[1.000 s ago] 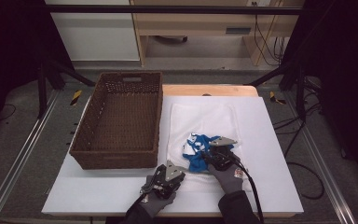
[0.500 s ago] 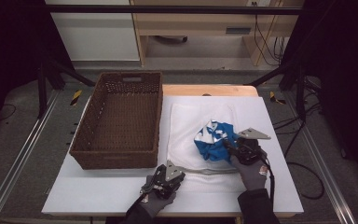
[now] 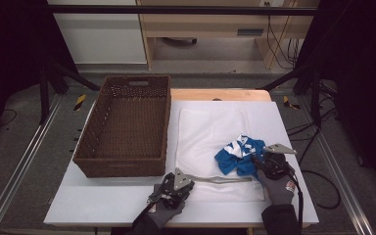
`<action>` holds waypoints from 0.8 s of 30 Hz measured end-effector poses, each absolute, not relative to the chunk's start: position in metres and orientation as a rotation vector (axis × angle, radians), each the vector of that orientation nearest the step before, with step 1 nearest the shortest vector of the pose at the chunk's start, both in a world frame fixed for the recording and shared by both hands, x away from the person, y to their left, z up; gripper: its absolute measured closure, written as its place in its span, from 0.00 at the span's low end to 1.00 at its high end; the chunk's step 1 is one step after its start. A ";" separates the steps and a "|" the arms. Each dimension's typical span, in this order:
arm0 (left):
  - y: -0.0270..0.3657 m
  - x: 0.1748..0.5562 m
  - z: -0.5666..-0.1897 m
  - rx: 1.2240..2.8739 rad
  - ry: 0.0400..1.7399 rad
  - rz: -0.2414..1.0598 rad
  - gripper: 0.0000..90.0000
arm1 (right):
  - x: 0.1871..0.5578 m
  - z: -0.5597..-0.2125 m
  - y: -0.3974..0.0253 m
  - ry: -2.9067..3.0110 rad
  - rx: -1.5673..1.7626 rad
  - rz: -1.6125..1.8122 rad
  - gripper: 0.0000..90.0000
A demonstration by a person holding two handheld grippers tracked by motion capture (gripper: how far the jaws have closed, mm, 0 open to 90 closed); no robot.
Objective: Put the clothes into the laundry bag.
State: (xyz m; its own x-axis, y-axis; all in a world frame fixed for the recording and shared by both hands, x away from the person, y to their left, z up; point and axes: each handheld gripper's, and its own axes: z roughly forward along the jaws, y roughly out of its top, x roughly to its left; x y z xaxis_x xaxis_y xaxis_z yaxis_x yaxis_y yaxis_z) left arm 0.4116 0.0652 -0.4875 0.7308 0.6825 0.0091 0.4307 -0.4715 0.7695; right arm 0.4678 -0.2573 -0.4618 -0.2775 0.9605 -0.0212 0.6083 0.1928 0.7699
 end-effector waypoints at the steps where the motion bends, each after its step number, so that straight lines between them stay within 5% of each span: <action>1: 0.065 0.412 -0.488 2.138 0.837 0.406 0.99 | 0.470 -0.466 -0.256 1.969 1.457 0.886 0.68; 11: 0.065 0.411 -0.488 2.140 0.836 0.409 0.99 | 0.458 -0.438 -0.250 1.821 1.382 0.988 0.30; 17: 0.065 0.411 -0.488 2.140 0.835 0.409 0.99 | 0.467 -0.431 -0.212 1.894 1.328 1.046 0.20; 24: 0.065 0.411 -0.488 2.141 0.834 0.411 0.99 | 0.495 -0.471 -0.180 1.977 1.398 0.862 0.20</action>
